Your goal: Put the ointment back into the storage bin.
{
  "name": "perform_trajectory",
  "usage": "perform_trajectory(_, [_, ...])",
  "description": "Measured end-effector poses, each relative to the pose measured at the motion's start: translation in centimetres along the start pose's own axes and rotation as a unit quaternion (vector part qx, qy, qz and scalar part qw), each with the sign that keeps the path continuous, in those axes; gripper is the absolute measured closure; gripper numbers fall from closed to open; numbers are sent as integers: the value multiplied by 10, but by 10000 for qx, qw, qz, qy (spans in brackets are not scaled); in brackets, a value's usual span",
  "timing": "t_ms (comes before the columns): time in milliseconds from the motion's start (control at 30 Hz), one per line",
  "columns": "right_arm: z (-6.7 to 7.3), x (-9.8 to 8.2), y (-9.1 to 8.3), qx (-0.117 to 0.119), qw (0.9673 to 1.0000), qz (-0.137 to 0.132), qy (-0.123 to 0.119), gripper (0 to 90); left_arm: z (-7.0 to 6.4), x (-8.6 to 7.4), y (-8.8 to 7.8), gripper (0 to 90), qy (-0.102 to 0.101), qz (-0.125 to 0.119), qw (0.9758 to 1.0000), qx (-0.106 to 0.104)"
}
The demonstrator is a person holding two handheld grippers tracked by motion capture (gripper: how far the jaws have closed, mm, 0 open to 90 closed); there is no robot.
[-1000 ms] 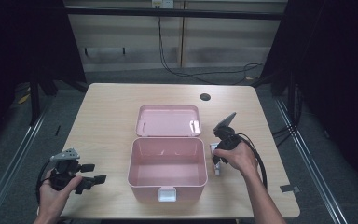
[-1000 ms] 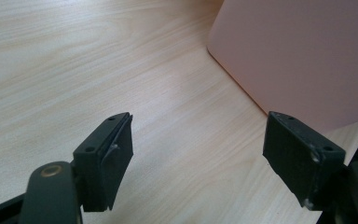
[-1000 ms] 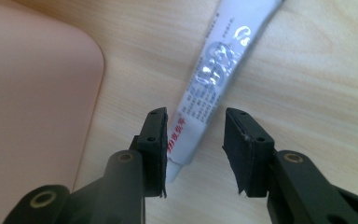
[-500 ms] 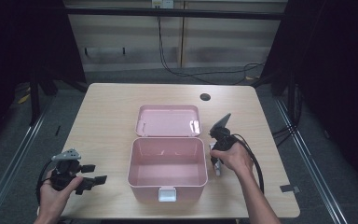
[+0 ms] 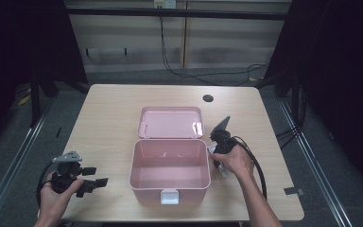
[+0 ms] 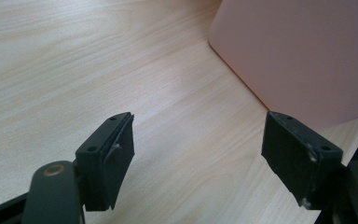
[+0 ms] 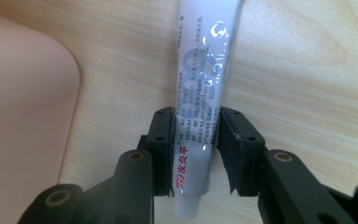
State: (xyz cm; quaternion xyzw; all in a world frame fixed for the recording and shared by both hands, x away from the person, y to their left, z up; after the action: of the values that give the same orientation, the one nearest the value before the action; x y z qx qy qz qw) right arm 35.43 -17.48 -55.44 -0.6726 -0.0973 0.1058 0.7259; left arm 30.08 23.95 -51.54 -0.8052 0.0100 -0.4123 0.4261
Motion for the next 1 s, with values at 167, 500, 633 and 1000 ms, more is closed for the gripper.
perform_trajectory(167, [0, 0, 3, 8, 10000, 1, -45, 690, 0, 0, 0, 251, -8, 14, 10000, -4])
perform_trajectory(500, [-5, -3, -4, -1, 9999, -42, -168, 720, 0, 0, -1, 251, -13, 1, 10000, -3])
perform_trajectory(633, [-7, -4, -8, 103, 9997, -114, -207, 720, 1, 0, -1, 251, 4, -14, 10000, 9])
perform_trajectory(1000, [-19, -17, -19, 208, 9987, -174, -427, 720, 0, 0, -1, 251, -3, -10, 10000, 8])
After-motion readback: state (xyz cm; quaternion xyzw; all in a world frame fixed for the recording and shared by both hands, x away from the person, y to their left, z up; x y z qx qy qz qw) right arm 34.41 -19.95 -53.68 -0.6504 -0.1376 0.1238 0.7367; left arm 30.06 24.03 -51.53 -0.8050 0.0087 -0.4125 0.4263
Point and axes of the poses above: each handheld gripper's, and its own axes: y roughly forward along the jaws, x roughly out of its top, z roughly to its left, the point moved 9 cm from there along y, roughly forward along the jaws
